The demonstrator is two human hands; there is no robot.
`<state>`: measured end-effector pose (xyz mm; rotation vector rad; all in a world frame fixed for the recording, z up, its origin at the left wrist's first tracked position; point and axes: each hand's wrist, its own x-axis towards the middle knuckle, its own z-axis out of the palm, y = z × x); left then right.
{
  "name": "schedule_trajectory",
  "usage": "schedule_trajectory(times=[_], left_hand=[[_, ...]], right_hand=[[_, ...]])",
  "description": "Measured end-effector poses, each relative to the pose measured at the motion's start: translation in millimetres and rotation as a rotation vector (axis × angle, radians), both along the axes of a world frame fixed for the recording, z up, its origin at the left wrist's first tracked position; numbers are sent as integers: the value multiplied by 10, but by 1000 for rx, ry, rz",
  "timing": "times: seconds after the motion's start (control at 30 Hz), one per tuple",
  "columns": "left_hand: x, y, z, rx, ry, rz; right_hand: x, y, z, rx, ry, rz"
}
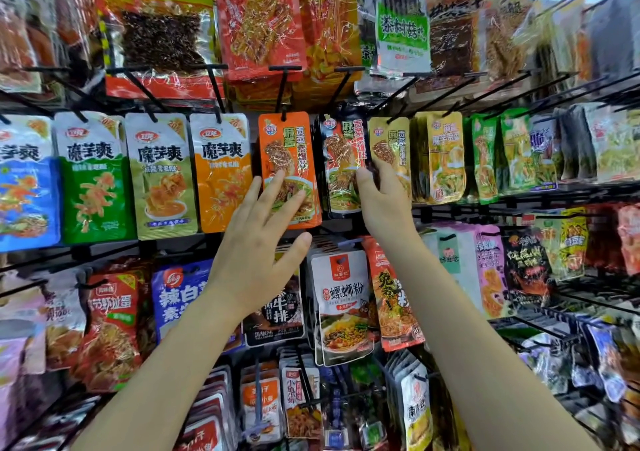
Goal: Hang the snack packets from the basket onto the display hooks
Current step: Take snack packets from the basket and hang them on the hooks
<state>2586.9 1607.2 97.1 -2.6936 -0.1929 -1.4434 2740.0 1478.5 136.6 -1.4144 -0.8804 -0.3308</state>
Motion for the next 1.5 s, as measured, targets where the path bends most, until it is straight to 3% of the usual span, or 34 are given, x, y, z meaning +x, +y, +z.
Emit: schedule_trajectory(times=[0.33,0.43,0.57,0.67,0.83,1.5], left_hand=[[-26,-4,4,-17,18,-7],[-65,-16,7,-23,1,-27],[-185,-106,-53,-277,-89,-160],[-257,-180,-146,-447,-98,-241],[-254,-221,-200,-550,-59,-272],[-311,-282,-239,-473,-59,-252]], right_hand=[[-20,-53,-53,8,-40,12],[-140,-106,-53,69,-101,-73],[-428,-171,-125,262,-318,-131],[-577,-120,-228,158,-373,-27],[-646,0,-304,-63,-298,49],[-641,32,-406,-102,-293,1]])
